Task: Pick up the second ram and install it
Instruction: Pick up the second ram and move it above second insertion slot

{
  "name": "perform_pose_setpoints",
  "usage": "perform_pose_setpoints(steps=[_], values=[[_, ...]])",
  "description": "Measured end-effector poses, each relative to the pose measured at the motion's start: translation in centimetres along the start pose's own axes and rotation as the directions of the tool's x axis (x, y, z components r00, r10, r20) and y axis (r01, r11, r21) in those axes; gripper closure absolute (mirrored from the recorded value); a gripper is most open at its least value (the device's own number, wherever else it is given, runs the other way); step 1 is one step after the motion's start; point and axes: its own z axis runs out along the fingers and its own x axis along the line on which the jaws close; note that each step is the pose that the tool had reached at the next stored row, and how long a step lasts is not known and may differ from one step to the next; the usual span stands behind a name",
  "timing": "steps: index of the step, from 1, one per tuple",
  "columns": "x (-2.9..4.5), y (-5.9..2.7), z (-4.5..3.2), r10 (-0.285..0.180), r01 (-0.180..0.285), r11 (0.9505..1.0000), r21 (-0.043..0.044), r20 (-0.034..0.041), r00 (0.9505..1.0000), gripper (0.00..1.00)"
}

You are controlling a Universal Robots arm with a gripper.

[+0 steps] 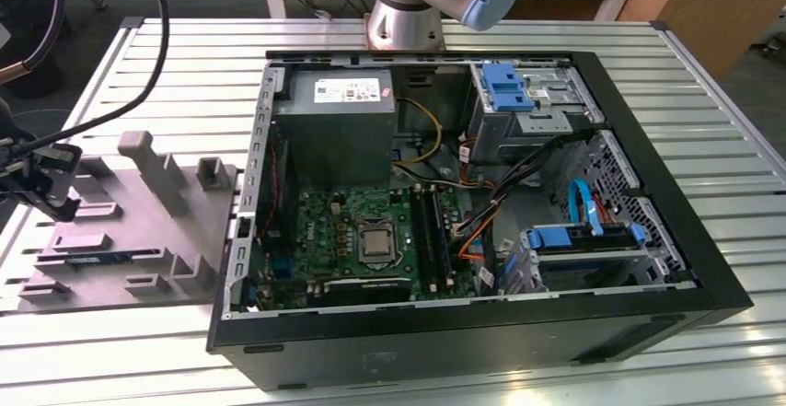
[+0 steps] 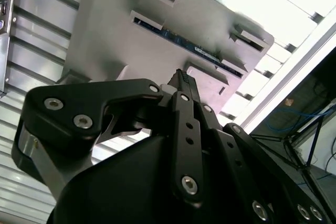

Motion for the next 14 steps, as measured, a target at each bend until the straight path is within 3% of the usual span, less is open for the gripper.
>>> perform_pose_setpoints(steps=[4,7,11,14], values=[[0.0,-0.01,0.01,-0.072,0.072,0.9974,-0.0041,-0.0034,0.9974,0.89],[0.0,-0.01,0.05,-0.127,0.127,0.9919,-0.0075,-0.0057,0.9919,0.89],[0.0,-0.01,0.1,-0.198,0.198,0.9801,-0.0122,-0.0083,0.9801,0.89],[0.0,-0.01,0.13,-0.251,0.251,0.9679,-0.0158,-0.0101,0.9679,0.89]])
